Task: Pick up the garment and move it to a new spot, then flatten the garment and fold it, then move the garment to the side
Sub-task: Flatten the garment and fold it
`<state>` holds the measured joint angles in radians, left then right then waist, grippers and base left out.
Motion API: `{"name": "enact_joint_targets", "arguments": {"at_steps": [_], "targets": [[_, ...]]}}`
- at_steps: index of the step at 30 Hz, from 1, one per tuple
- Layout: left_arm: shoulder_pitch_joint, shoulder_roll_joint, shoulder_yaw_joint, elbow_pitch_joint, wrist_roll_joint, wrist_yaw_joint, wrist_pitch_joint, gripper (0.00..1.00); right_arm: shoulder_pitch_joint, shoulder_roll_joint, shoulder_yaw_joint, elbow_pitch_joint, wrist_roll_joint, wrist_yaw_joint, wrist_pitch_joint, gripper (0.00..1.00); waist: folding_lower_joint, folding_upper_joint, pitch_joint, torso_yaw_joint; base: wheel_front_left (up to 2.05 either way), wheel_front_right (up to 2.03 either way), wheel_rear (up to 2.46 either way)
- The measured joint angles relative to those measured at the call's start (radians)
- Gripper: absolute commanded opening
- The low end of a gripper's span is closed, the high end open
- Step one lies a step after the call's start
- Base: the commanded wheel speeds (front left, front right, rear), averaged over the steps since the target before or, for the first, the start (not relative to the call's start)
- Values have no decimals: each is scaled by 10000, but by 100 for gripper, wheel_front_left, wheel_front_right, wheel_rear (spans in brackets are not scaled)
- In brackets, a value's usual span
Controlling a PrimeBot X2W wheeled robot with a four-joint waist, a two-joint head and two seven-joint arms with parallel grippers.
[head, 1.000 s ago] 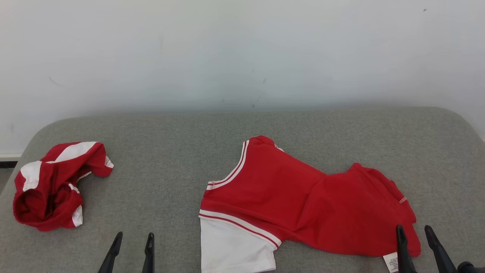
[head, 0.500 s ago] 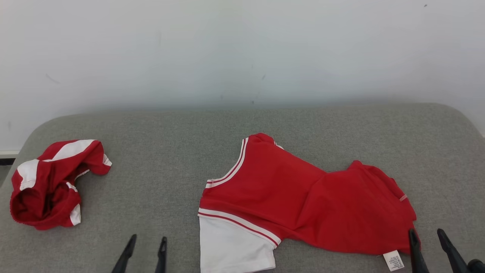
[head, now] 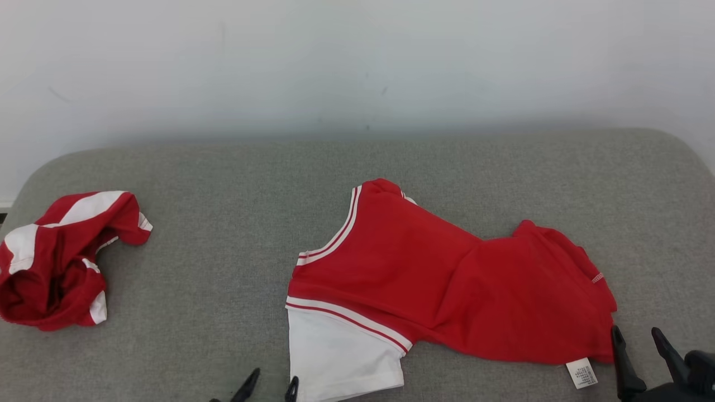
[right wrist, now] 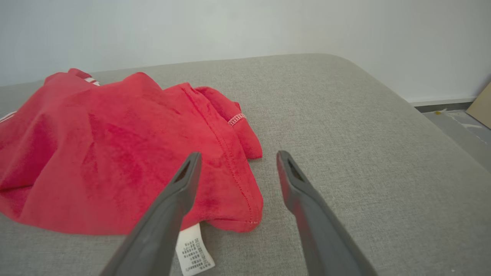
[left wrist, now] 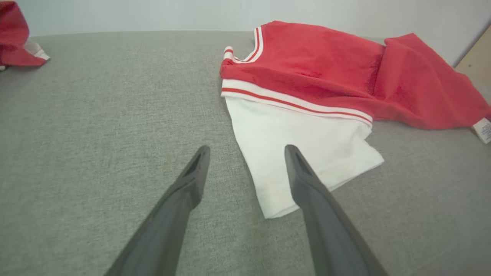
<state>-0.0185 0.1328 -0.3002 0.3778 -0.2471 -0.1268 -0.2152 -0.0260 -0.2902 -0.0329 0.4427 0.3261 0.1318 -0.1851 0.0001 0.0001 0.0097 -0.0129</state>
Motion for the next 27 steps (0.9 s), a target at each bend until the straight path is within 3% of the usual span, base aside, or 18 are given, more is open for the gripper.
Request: {"name": "enact_joint_targets", "arguments": {"at_steps": [14,22,23,24,25,26,27], "targets": [[-1697,-167,-1879,2638,-1133,-40,-360,100,-2026,-77,499,3498,602,0,-493,100,1,-1,852,60,0,0,0],[-2170,-412,-2378,3463,-1799,-38,-489,100,-1986,228,863,3998,1471,0,-763,98,-1,-2,1062,181,0,0,0],[-2179,-441,-2424,3544,-1912,-36,-525,100,-1960,245,930,3977,1572,0,-788,40,-1,-2,1058,165,0,0,0],[-2181,-468,-2472,3624,-2029,-36,-552,83,-1937,255,995,3962,1620,0,-794,0,-2,-2,1047,141,0,0,0],[-2190,-489,-2545,3699,-2163,-31,-560,27,-1918,263,1051,3956,1687,0,-796,0,-2,-2,1031,116,0,0,0],[-2224,-499,-2615,3777,-2243,-19,-562,0,-1894,265,1093,3927,1756,0,-798,0,-2,-2,1009,95,0,0,0],[-2249,-497,-2677,3806,-2343,-12,-562,0,-1856,267,1126,3870,1827,0,-796,0,-2,-2,988,82,0,0,0]]}}
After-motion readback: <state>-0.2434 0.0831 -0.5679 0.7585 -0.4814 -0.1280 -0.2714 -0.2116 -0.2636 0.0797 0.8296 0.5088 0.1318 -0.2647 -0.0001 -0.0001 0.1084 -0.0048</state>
